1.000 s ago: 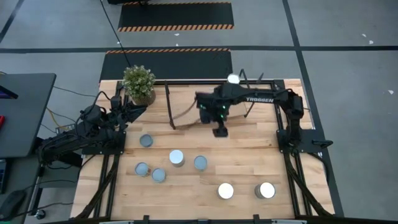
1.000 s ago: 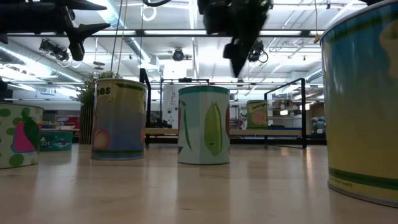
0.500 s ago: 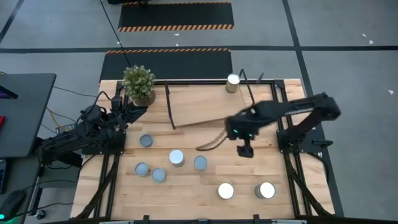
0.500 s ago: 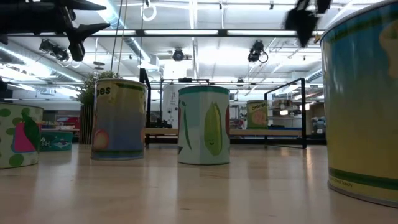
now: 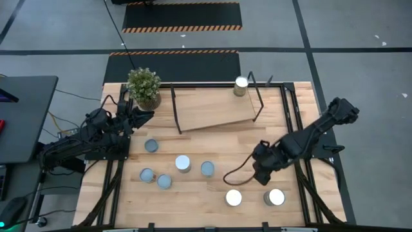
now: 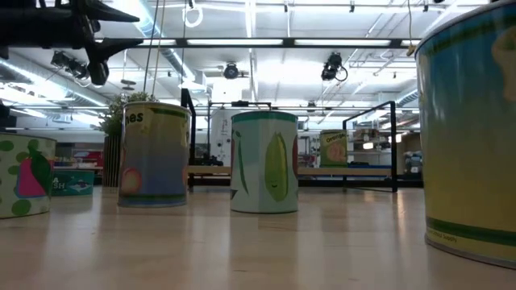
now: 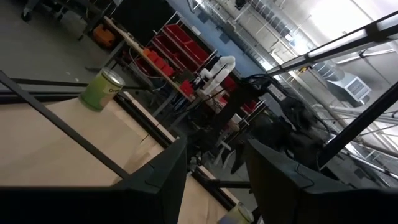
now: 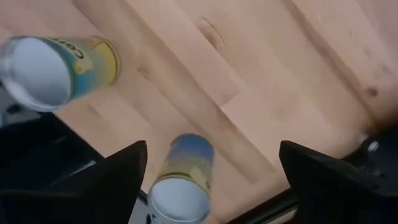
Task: Pick and place cans onto a shelf
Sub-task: Put the canned peas on the shelf
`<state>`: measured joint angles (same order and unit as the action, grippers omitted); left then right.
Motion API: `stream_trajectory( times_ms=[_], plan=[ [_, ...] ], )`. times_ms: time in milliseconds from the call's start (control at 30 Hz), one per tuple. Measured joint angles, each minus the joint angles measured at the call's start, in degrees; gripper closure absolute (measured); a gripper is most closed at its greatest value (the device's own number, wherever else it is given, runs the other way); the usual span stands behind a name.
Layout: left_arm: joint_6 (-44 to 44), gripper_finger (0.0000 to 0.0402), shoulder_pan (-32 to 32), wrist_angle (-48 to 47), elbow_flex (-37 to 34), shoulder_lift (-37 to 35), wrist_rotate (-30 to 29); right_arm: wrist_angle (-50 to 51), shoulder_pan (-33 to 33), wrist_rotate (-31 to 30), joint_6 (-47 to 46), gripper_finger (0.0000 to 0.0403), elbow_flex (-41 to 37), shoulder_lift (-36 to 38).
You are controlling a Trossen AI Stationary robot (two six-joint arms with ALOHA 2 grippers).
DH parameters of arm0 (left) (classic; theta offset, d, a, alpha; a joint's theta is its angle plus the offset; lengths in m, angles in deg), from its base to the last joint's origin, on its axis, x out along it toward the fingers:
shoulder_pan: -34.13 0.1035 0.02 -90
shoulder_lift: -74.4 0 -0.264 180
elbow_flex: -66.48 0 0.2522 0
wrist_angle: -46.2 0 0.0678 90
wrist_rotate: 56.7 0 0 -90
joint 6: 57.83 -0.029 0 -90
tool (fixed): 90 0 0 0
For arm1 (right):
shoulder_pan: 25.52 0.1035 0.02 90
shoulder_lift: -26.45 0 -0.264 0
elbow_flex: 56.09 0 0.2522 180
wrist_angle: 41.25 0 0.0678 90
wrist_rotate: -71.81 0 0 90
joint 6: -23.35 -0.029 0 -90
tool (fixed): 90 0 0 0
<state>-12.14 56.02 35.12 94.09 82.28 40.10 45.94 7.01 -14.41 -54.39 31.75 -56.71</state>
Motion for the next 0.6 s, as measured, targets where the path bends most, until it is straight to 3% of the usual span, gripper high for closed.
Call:
stream_trajectory(
  times_ms=[367,600],
  plan=[
    [0.0,0.0232,0.0,-2.5,0.0,0.0,-0.1,-4.7,11.1,-0.3,-16.8,0.0025,0.0,-8.5],
    [0.0,0.0232,0.0,-4.2,0.0,0.0,-0.1,-12.4,15.1,2.0,-25.8,0.0024,-4.8,-8.7]
  ],
)
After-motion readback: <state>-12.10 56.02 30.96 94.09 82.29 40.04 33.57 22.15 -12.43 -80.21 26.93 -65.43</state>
